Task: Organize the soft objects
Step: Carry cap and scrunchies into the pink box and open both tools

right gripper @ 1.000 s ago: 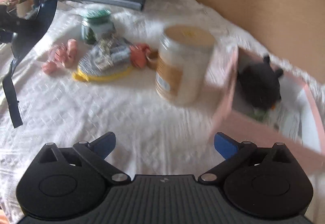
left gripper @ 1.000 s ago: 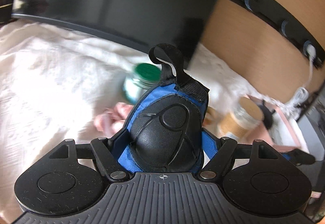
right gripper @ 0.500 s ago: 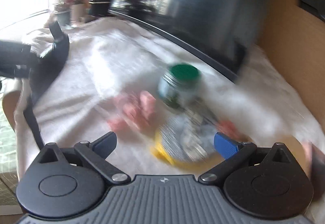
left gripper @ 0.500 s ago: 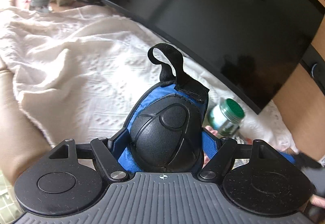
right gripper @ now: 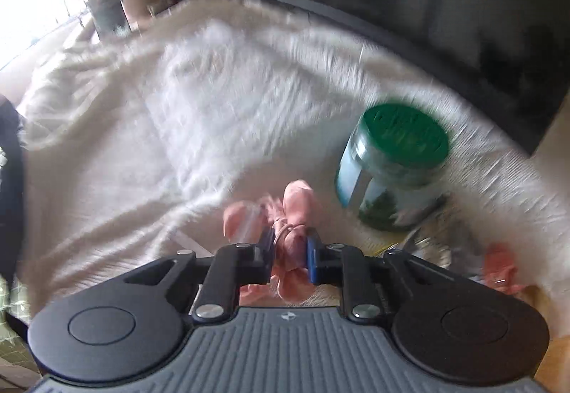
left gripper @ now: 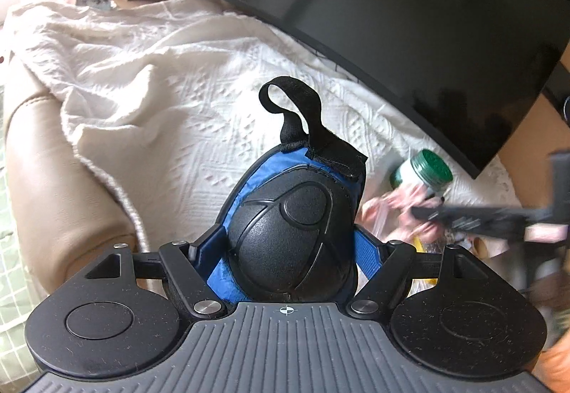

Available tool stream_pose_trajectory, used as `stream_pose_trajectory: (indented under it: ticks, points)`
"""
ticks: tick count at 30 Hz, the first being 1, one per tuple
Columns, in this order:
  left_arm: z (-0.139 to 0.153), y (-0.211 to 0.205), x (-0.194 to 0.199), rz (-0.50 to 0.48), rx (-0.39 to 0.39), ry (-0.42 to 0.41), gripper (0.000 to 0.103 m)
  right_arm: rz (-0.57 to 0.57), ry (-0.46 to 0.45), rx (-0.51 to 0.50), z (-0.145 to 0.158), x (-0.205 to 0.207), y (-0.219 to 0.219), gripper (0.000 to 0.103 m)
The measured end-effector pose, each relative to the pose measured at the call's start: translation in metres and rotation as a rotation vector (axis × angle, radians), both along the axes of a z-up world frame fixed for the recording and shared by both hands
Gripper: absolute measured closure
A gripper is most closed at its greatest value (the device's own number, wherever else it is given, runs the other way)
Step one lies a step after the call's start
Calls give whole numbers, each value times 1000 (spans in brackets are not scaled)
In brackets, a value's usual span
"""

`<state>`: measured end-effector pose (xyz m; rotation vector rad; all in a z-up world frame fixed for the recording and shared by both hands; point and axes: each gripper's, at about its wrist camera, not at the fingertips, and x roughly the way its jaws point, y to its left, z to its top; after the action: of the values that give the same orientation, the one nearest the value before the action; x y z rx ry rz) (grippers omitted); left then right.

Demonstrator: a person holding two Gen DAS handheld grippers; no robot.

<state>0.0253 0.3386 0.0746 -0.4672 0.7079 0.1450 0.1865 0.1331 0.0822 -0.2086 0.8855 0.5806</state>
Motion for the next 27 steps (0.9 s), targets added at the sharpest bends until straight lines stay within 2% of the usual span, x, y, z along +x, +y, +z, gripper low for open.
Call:
stream_pose_trajectory:
  ticks: [7,12,16,20,23,27]
  points:
    - [29,-47,31,-141,41,-59,23,-71,-124,51,79,-28,-56,86]
    - [62,-97,63,-282,50,-136,23,-200,-249,59,129,-51,-122,86]
    - [93,-156,91,-423,51,-217,23,-346,-358,44,161,-69,-183,86]
    - [120,-223,116,-583,14,-288,23,-501,-433,7,179,-85,-242,86]
    - [127,-275,135,-700,-45,-302,23,-616,-492,-65,178,-100,-279,86]
    - [122,-350,151,-854,-103,-269,23,-743,-462,-100,157,-115,-328,86]
